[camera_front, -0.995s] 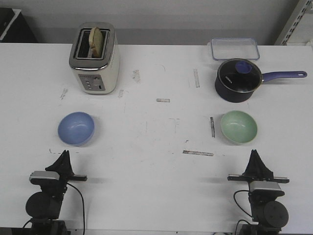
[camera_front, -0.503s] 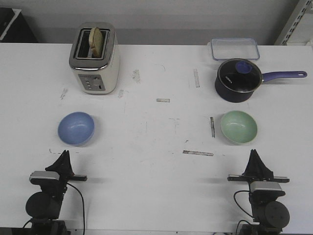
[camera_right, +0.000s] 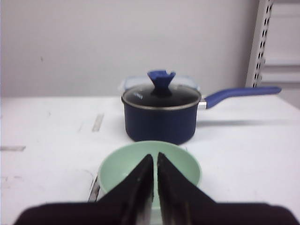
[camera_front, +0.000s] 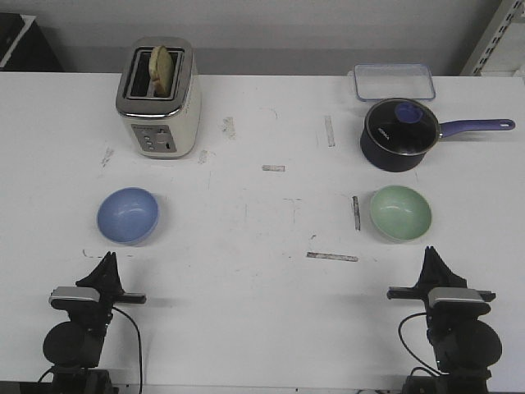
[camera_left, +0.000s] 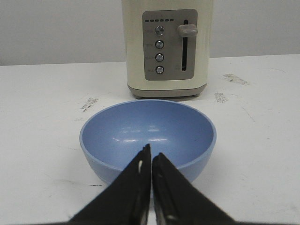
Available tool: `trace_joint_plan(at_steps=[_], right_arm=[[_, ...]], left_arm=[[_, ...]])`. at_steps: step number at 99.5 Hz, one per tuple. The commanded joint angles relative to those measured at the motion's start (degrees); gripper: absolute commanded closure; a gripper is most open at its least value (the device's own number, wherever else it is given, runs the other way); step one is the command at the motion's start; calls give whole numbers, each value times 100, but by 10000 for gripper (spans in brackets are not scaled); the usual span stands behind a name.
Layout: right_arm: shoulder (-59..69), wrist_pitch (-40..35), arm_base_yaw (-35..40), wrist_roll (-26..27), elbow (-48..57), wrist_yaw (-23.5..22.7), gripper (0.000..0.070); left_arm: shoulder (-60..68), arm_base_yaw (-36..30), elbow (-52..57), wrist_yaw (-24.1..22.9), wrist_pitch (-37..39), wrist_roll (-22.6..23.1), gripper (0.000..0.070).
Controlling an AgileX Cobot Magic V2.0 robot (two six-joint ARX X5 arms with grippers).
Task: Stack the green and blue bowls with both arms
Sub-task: 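Reach the right gripper to the pale green bowl and grip its rim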
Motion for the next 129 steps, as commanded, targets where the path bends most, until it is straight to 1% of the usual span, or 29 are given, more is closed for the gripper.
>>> trace_joint_plan(at_steps=[1, 27, 35, 54, 69, 76, 87, 89, 92, 102, 106, 112, 121, 129], right_arm=[[278, -131, 9, 57, 273, 22, 693], [1803, -1054, 39, 55, 1427, 24, 693], [2312, -1392, 39, 57, 1827, 107, 693], [3499, -1843, 39, 155, 2743, 85, 693], [4391, -2476, 35, 658, 3595, 57, 693], [4791, -2739, 24, 745, 3982, -90, 693], [5396, -3130, -92, 813, 4564, -485, 678], [5501, -3202, -127, 831, 4664, -540, 664], [5661, -3292, -184, 866, 4809, -634, 619], [6107, -3534, -402, 901, 5209, -863, 403], [6251, -3604, -496, 898, 5331, -988, 337], [6435, -3661, -664, 898, 5464, -1187, 284], [6631, -3700, -960, 887, 5571, -1499, 227], [6756, -3700, -1213, 881, 5571, -1757, 142]], left_arm=[[-9, -4, -125, -2, 90, 24, 698], [-9, -4, -125, -2, 87, 24, 698], [-9, -4, -125, -2, 87, 24, 698], [-9, -4, -125, -2, 87, 22, 698], [-9, -4, -125, -2, 87, 22, 698], [-9, -4, -125, -2, 87, 22, 698], [-9, -4, -125, -2, 90, 22, 698], [-9, -4, -125, -2, 87, 24, 698], [-9, -4, -125, -2, 87, 22, 698], [-9, -4, -125, -2, 90, 22, 698], [-9, -4, -125, -2, 87, 24, 698], [-9, -4, -125, -2, 90, 22, 698], [-9, -4, -125, -2, 90, 24, 698], [-9, -4, -125, -2, 87, 22, 698]])
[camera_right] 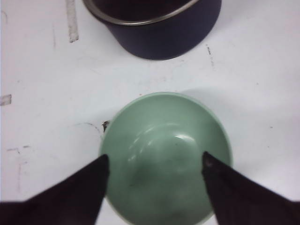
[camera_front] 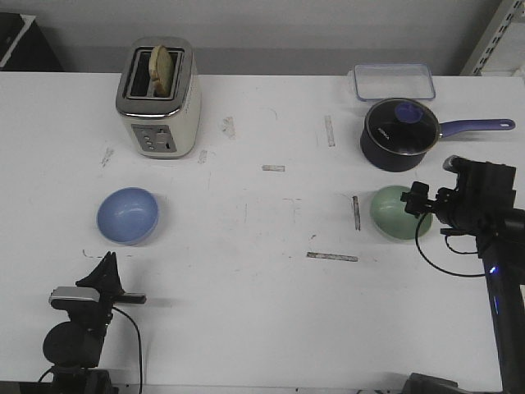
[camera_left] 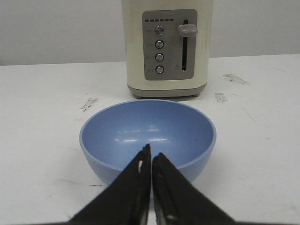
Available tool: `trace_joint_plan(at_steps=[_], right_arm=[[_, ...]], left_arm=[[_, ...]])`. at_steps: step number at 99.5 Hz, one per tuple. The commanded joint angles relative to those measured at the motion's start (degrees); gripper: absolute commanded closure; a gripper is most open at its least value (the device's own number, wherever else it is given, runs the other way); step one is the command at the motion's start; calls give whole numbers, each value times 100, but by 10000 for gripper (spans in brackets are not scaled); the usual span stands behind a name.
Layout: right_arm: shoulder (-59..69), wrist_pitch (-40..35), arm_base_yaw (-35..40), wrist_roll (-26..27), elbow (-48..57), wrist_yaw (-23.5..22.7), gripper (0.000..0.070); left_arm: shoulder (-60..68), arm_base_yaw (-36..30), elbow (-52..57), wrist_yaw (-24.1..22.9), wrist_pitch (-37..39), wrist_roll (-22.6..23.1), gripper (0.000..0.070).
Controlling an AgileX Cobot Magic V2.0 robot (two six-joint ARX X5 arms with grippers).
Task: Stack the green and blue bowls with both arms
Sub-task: 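Reach the right gripper to the pale green bowl and grip its rim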
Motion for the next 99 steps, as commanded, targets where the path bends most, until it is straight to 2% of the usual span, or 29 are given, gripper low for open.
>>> trace_joint_plan(at_steps=[1, 16, 64, 70, 83, 99], right_arm=[[162, 9, -192, 44, 120, -181, 133], [356, -57, -605, -50, 118, -262, 81], [1325, -17, -782, -505, 92, -505, 86], [1410, 20, -782, -514, 87, -509, 111], [1550, 149, -782, -525, 31, -525, 230], [1593, 413, -782, -525, -269, -520, 242]], left_arm=[[-9, -4, -125, -2, 87, 22, 698], [-9, -4, -125, -2, 87, 24, 698], [-9, -4, -125, -2, 87, 22, 698], [-9, -4, -125, -2, 90, 24, 698], [-9, -4, -125, -2, 87, 24, 698], [-9, -4, -125, -2, 87, 22, 698]])
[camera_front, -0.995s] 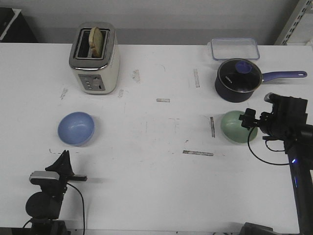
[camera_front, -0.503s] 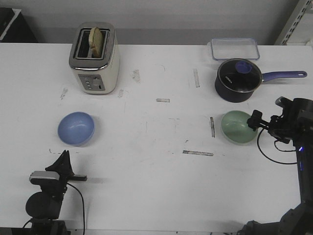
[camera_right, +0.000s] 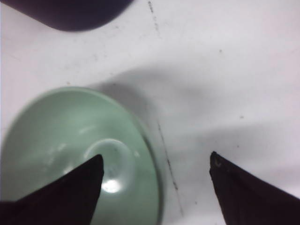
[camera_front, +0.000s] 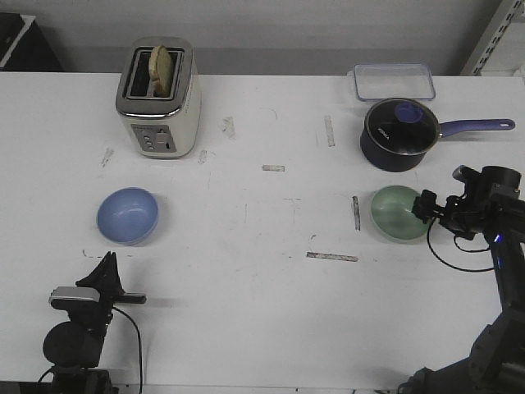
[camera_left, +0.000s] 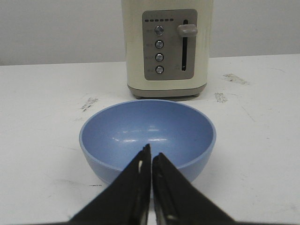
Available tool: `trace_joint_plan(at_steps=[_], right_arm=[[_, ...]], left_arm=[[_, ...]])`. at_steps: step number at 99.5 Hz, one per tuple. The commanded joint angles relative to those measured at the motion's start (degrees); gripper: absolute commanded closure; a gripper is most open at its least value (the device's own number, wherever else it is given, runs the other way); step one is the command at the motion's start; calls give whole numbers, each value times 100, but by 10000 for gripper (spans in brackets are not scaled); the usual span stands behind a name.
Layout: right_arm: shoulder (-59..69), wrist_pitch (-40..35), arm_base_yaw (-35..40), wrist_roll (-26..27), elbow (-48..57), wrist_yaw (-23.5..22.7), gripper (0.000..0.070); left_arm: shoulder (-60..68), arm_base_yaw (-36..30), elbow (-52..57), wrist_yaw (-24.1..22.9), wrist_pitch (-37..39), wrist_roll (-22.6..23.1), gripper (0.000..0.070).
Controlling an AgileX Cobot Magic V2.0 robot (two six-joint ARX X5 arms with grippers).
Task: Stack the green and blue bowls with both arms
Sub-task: 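Reach the right gripper to the pale green bowl and grip its rim, then drag the green bowl with the right gripper toward the table center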
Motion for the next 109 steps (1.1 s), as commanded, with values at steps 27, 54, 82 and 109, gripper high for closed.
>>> trace_joint_plan(at_steps=[27, 54, 82, 109], right_arm=[[168, 223, 9, -66, -197, -11, 393], [188, 269, 136, -68, -216, -7, 533], [181, 264, 133, -59, -216, -9, 687], [-116, 260, 138, 111, -201, -17, 687]], left_arm=[[-9, -4, -125, -2, 87, 24, 698], [-9, -4, -125, -2, 90, 24, 698], [-9, -4, -125, -2, 90, 24, 698], [-9, -4, -125, -2, 87, 22, 698]])
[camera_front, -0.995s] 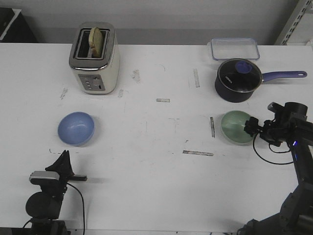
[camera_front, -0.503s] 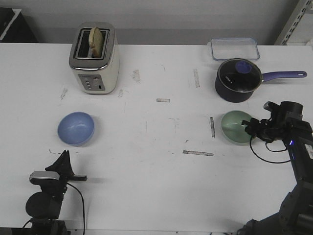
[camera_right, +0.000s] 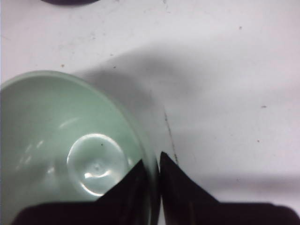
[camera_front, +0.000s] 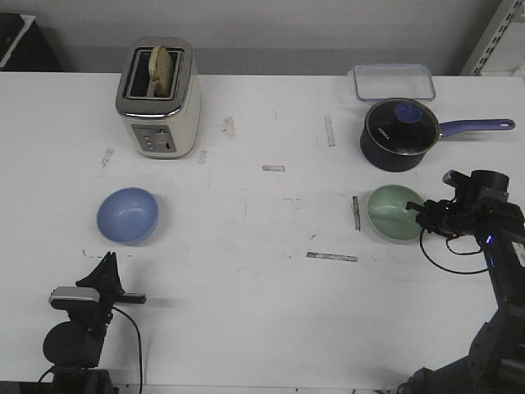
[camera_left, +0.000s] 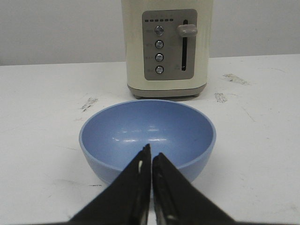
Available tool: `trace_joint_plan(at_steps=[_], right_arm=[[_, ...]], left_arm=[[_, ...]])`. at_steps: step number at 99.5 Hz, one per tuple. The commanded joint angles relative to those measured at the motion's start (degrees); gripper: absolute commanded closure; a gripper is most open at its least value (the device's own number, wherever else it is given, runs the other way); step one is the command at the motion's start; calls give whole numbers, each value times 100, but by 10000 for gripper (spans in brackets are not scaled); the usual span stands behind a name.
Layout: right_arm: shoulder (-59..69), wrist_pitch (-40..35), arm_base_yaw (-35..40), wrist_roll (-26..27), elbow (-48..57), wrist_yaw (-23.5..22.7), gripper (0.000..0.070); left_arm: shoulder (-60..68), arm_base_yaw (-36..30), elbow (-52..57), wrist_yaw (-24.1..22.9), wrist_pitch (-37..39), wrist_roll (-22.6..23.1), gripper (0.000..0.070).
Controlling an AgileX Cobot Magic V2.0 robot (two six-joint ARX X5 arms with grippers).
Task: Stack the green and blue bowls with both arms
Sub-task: 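Drag the green bowl with the right gripper toward the table center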
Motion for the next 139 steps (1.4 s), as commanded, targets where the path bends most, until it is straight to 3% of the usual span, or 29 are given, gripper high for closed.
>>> trace_joint_plan(at_steps=[1, 20, 38, 56, 100, 139], right_arm=[[-162, 35, 0, 107, 44, -22, 687], [-595, 44, 328, 549, 44, -20, 688], [-767, 35, 1088, 761, 44, -15, 688], [-741, 101, 2041, 1558, 44, 48, 688], [-616, 415, 4218, 3141, 44, 1512, 688], [7, 1021, 4900, 3713, 44, 1810, 688]], left_arm=[[-9, -4, -125, -2, 90, 22, 698], [-9, -4, -125, -2, 87, 22, 698], [-9, -4, -125, -2, 87, 24, 698], [-9, -4, -125, -2, 90, 22, 698], [-9, -4, -125, -2, 90, 24, 698], [-9, -4, -125, -2, 87, 24, 698]])
